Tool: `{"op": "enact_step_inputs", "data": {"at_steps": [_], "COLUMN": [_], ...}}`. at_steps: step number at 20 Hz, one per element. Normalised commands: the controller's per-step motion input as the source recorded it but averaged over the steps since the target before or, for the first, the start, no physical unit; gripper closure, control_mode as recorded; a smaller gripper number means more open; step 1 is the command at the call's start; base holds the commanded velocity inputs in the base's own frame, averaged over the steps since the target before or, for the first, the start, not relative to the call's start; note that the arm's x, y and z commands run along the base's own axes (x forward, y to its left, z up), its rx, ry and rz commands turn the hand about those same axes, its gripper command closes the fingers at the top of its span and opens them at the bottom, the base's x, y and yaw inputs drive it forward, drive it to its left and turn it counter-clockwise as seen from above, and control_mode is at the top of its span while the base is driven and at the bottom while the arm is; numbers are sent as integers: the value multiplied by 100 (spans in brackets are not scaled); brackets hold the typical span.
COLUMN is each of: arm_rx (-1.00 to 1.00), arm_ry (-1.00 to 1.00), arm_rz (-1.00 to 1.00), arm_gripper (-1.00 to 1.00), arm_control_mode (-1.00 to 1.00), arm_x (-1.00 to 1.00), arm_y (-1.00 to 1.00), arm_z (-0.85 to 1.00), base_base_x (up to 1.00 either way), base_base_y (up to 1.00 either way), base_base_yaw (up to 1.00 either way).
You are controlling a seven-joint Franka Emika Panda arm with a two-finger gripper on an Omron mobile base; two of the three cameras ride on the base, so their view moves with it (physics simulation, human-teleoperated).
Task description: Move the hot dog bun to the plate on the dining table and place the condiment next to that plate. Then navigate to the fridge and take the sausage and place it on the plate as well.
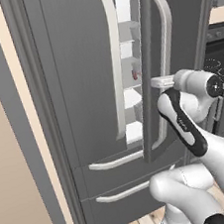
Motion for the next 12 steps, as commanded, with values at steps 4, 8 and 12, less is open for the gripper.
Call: {"op": "enact_step_inputs", "data": {"at_steps": [4,8,12], "arm_rx": [0,0,-2], "arm_ry": [2,1,5], "arm_rz": [-14,-14,-14], "arm_gripper": [100,100,-100], "arm_control_mode": [-100,-100,-100], "arm_x": [-100,-100,-100], "arm_y": [-100,-100,-91], "arm_z": [6,14,12], "base_base_x": [0,0,0], "base_base_y": [0,0,0], "base_base_yaw": [0,0,0]}}
